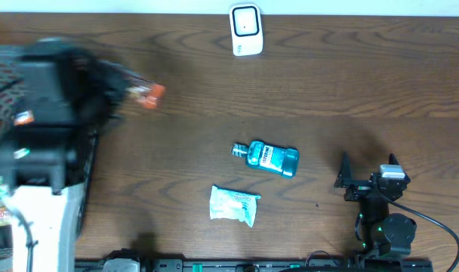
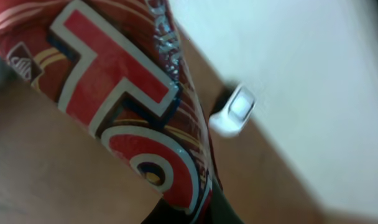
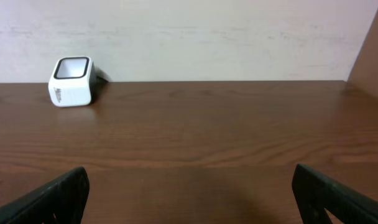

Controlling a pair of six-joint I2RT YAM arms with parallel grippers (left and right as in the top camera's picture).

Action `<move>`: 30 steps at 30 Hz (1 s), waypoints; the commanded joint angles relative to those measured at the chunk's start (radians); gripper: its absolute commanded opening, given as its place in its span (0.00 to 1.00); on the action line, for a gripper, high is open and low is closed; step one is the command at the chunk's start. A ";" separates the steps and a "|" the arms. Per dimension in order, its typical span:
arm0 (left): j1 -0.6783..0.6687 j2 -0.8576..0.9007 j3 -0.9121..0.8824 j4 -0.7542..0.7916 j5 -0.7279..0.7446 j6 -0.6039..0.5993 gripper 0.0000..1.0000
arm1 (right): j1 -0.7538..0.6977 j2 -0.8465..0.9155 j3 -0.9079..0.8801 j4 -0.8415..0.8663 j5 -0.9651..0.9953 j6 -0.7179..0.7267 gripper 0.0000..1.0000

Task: Scan the item barcode
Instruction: 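Place the red chocolate bar left of the bottle, open left gripper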

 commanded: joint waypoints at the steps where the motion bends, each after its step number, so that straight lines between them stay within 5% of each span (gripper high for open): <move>1: -0.176 0.094 -0.069 -0.005 -0.192 0.047 0.07 | 0.004 -0.001 -0.001 -0.004 -0.002 -0.014 0.99; 8: -0.322 0.359 -0.116 -0.005 -0.201 -0.022 0.07 | 0.004 -0.001 -0.001 -0.004 -0.002 -0.014 0.99; 13: -0.355 0.564 -0.116 -0.002 -0.065 -0.022 0.07 | 0.004 -0.001 0.000 -0.004 -0.002 -0.014 0.99; 23: -0.390 0.712 -0.116 0.005 0.010 -0.016 0.07 | 0.004 -0.001 -0.001 -0.004 -0.002 -0.014 0.99; 24: -0.390 0.706 -0.116 0.006 0.023 -0.012 0.18 | 0.004 -0.001 0.000 -0.004 -0.002 -0.014 0.99; 25: -0.389 0.697 -0.115 0.006 0.039 -0.008 0.46 | 0.004 -0.001 0.000 -0.004 -0.002 -0.014 0.99; 27: -0.386 0.675 -0.110 0.006 0.061 0.034 0.87 | 0.004 -0.001 -0.001 -0.004 -0.002 -0.014 0.99; 28: -0.382 0.663 -0.104 0.005 0.064 0.062 0.99 | 0.004 -0.001 -0.001 -0.004 -0.002 -0.014 0.99; 30: -0.366 0.627 -0.073 -0.013 0.063 0.128 0.98 | 0.004 -0.001 -0.001 -0.004 -0.002 -0.014 0.99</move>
